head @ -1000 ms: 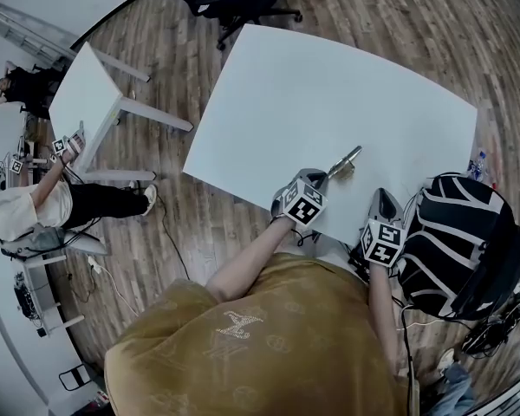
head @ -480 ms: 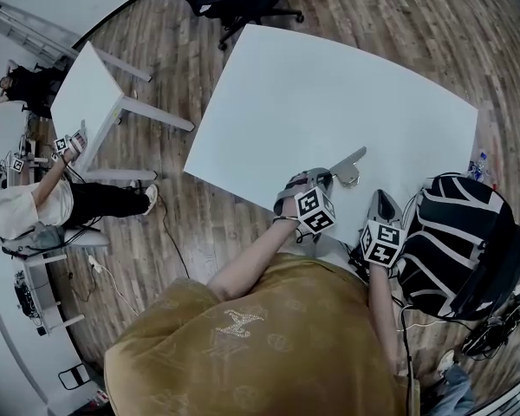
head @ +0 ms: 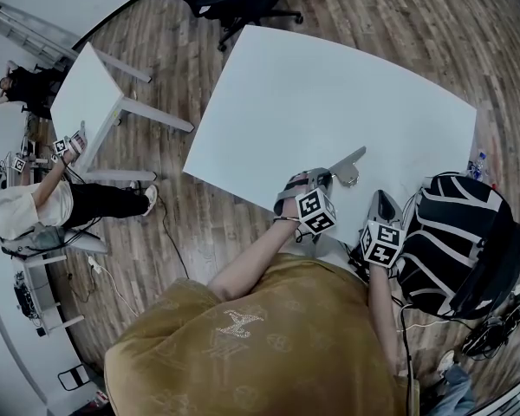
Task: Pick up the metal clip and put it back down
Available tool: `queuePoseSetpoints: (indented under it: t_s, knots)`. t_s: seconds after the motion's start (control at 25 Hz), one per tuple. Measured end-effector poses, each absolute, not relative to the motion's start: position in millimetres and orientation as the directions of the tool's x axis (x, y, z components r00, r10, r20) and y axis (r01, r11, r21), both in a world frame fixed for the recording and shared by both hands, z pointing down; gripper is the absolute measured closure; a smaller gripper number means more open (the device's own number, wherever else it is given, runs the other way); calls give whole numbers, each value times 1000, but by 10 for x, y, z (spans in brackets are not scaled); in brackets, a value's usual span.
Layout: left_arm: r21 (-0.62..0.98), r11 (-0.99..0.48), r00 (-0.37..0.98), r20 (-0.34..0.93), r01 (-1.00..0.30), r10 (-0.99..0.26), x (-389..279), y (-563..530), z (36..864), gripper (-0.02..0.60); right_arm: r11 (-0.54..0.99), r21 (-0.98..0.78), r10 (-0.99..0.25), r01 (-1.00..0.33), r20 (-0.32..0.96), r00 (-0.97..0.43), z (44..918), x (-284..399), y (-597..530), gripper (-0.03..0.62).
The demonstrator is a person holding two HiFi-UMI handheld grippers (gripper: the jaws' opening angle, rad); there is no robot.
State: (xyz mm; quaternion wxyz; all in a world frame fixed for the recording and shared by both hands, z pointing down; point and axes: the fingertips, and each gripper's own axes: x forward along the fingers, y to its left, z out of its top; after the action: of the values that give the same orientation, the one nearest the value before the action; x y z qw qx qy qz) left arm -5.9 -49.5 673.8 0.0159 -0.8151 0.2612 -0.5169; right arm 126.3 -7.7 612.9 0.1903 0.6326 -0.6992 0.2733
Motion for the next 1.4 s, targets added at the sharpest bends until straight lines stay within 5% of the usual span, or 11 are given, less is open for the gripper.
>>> queuePoseSetpoints:
  t_s: [1.4]
  knots:
    - [-102, -799, 448, 783, -592, -431, -144, -472, 6497, 571, 65, -129, -808, -990, 576, -128, 5941, 1218, -52, 585]
